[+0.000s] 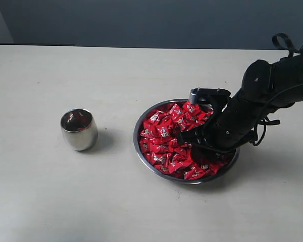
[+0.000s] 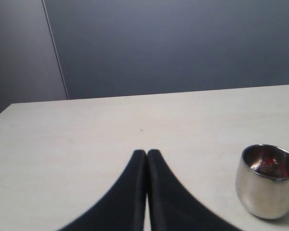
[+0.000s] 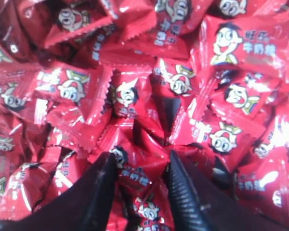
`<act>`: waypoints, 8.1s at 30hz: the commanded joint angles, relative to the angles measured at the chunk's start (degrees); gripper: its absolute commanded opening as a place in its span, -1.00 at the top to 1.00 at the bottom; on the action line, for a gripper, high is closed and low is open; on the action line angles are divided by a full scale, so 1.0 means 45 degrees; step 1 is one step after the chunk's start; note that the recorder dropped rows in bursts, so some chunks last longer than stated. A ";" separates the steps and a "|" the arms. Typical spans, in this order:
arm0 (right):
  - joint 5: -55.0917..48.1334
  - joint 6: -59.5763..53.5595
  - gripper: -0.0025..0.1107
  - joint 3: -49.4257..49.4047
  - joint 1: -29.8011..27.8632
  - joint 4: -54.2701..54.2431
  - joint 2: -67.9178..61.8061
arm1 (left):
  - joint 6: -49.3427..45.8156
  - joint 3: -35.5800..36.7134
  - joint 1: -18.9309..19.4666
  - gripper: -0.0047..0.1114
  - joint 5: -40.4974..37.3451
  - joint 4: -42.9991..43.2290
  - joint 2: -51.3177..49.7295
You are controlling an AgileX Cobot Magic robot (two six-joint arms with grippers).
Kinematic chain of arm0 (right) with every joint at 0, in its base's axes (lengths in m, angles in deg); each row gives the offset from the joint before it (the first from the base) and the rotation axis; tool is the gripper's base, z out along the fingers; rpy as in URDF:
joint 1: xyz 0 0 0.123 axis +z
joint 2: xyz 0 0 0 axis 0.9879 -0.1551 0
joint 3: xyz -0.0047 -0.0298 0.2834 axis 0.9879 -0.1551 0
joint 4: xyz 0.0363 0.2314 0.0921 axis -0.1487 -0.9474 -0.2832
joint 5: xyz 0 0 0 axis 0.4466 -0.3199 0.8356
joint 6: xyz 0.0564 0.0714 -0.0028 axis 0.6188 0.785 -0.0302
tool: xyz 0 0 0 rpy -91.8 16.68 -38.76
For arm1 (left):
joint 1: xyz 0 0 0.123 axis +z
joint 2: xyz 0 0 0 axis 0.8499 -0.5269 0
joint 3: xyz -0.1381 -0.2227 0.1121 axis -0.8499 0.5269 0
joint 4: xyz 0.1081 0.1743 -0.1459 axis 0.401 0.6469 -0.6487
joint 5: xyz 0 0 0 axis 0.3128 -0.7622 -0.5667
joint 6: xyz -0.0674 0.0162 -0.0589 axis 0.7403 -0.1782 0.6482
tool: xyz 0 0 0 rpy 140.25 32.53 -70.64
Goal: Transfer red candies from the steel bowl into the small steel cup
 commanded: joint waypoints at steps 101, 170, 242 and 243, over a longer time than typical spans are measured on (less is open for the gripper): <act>0.0551 -0.0312 0.49 -0.0018 0.0006 0.0204 0.0361 | 0.0015 0.0049 0.0009 0.91 0.0089 0.0014 0.0057; -0.1824 0.3377 0.50 0.1462 0.0031 0.5305 0.0508 | 0.0015 0.0049 0.0009 0.91 0.0091 0.0014 0.0057; -0.1581 0.4049 0.31 0.1732 0.0008 0.6199 -0.0594 | 0.0015 0.0049 0.0009 0.91 0.0102 0.0014 0.0057; -0.1581 0.4049 0.31 0.1732 0.0008 0.6199 -0.0594 | 0.0015 0.0049 0.0009 0.91 0.0077 0.0014 0.0057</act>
